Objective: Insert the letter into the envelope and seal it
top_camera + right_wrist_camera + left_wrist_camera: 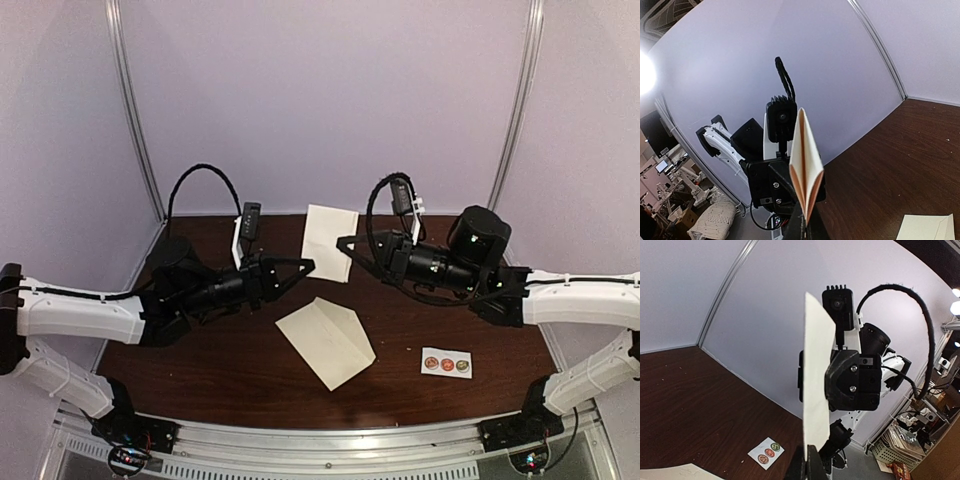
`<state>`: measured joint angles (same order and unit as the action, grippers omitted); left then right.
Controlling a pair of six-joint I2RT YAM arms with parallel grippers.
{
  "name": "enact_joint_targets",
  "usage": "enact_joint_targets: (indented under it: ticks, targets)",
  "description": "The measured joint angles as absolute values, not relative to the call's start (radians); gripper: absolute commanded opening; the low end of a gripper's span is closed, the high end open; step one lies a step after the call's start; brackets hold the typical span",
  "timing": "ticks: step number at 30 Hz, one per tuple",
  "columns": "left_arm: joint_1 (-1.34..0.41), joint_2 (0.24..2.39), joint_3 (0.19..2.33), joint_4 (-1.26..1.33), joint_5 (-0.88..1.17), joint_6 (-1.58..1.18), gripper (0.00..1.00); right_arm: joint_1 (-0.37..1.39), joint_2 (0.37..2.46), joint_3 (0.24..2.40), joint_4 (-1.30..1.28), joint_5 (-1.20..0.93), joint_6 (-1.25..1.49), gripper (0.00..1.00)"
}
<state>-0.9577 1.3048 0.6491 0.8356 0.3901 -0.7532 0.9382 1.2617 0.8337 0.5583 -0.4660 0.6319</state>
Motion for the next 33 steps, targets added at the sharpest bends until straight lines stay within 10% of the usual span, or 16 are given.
enact_joint_targets:
  ticks: [7, 23, 33]
  targets:
    - [-0.968, 1.274, 0.640, 0.807, 0.400, -0.746, 0.36, 0.938, 1.256, 0.836, 0.517, -0.469, 0.603, 0.00]
    - [-0.969, 1.223, 0.720, 0.703, 0.403, -0.706, 0.00, 0.935, 1.256, 0.898, 0.321, -0.687, 0.492, 0.00]
    - [-0.973, 1.206, 0.706, 0.699, 0.406, -0.708, 0.14, 0.936, 1.256, 0.899, 0.301, -0.697, 0.467, 0.00]
